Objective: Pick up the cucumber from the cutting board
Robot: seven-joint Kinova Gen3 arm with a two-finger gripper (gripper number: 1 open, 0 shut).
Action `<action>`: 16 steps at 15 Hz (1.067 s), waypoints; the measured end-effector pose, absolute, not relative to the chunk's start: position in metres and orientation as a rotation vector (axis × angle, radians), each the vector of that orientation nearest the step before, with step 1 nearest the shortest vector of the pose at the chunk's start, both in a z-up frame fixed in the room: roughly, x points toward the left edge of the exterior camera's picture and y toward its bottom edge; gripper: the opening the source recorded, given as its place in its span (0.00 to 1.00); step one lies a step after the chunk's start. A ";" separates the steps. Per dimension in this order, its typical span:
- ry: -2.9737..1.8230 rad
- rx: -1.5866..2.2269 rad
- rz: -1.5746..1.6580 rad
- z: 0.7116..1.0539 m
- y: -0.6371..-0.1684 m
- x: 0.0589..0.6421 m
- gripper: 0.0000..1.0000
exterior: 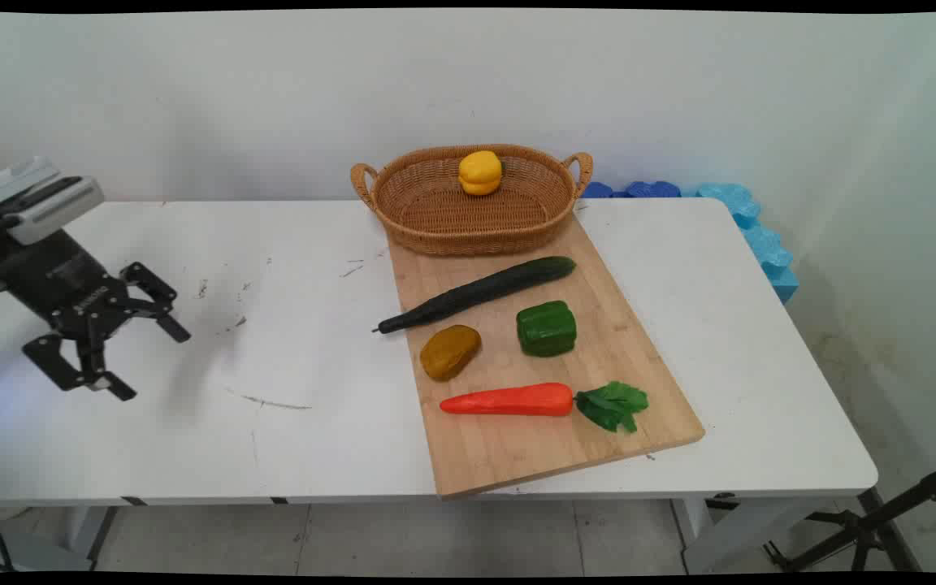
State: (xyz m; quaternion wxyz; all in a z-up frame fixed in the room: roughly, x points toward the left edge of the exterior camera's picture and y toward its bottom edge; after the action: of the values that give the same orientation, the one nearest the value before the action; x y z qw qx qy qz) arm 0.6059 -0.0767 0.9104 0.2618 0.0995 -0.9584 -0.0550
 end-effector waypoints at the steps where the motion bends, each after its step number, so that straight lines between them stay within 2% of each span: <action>1: -2.594 0.286 -0.138 0.909 -0.079 0.601 1.00; 16: -2.542 0.677 0.146 0.899 -0.141 0.489 1.00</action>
State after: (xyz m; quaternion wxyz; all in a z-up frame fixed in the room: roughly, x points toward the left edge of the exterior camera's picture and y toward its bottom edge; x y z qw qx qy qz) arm 0.4888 -0.1407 0.8993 0.2507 0.2488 -0.9340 0.0536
